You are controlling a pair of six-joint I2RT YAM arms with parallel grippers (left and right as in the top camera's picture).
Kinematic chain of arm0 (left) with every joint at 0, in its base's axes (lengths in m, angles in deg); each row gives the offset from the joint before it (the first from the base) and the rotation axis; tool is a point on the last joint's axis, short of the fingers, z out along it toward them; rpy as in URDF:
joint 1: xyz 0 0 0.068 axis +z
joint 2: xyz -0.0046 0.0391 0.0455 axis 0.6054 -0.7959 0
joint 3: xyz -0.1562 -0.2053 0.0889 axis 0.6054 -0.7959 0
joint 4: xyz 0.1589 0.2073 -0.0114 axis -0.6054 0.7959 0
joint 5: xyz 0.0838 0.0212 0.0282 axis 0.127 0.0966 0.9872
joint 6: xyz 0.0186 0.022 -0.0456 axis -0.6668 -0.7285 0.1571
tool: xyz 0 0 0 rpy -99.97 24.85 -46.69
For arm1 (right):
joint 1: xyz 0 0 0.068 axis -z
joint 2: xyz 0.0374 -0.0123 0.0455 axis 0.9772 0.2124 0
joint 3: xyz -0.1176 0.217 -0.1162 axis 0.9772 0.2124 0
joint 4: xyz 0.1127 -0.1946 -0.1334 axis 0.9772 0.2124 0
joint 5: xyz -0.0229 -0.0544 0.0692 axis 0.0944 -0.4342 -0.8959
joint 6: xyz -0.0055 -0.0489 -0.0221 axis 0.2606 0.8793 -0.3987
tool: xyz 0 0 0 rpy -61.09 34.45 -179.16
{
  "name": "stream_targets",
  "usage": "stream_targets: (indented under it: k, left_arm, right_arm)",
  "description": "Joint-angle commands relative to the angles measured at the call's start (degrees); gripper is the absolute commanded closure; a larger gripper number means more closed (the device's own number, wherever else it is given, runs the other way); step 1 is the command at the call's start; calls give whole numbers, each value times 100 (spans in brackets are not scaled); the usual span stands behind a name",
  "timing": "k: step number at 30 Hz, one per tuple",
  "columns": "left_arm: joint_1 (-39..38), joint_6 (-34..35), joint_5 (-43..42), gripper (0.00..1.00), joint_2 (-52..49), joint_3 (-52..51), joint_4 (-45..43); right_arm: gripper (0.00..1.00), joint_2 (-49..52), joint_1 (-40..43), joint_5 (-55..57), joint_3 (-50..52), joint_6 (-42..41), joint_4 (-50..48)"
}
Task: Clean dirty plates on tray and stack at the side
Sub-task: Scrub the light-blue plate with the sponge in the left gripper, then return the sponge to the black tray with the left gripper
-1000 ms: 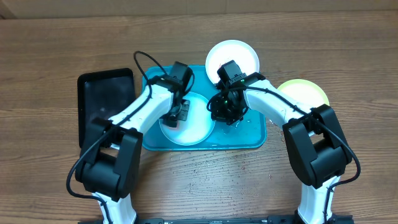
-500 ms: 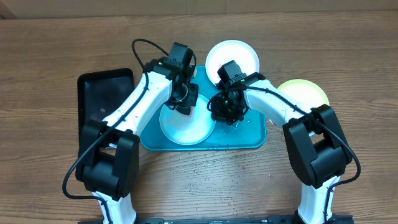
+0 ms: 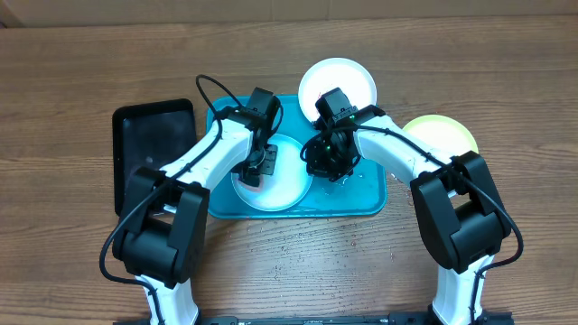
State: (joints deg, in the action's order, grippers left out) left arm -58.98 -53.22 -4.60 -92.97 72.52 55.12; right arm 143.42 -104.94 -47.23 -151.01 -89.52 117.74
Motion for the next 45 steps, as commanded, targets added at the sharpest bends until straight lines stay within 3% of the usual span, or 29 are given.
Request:
stream_targets:
  k: [1, 11, 20, 26, 30, 41, 45]
  left_arm:
    - [238, 186, 992, 96, -48, 39, -17]
    - [284, 186, -203, 96, 166, 1193, 603]
    - [212, 205, -1349, 96, 74, 837, 223]
    - [83, 199, -1180, 96, 44, 68, -197]
    - [109, 205, -256, 96, 44, -175, -229]
    - [415, 203, -260, 96, 726, 739, 286]
    - [697, 210, -258, 96, 1021, 789, 424]
  right_arm:
    - [96, 17, 15, -50, -101, -11, 2]
    - [96, 17, 15, -48, -101, -9, 28]
    - [96, 17, 15, -50, -101, -11, 28]
    - [96, 17, 15, -50, -101, -11, 31]
    - [96, 17, 15, -48, -101, -11, 31]
    - [96, 17, 15, 101, -101, -15, 96]
    - [85, 17, 15, 101, -101, -9, 96]
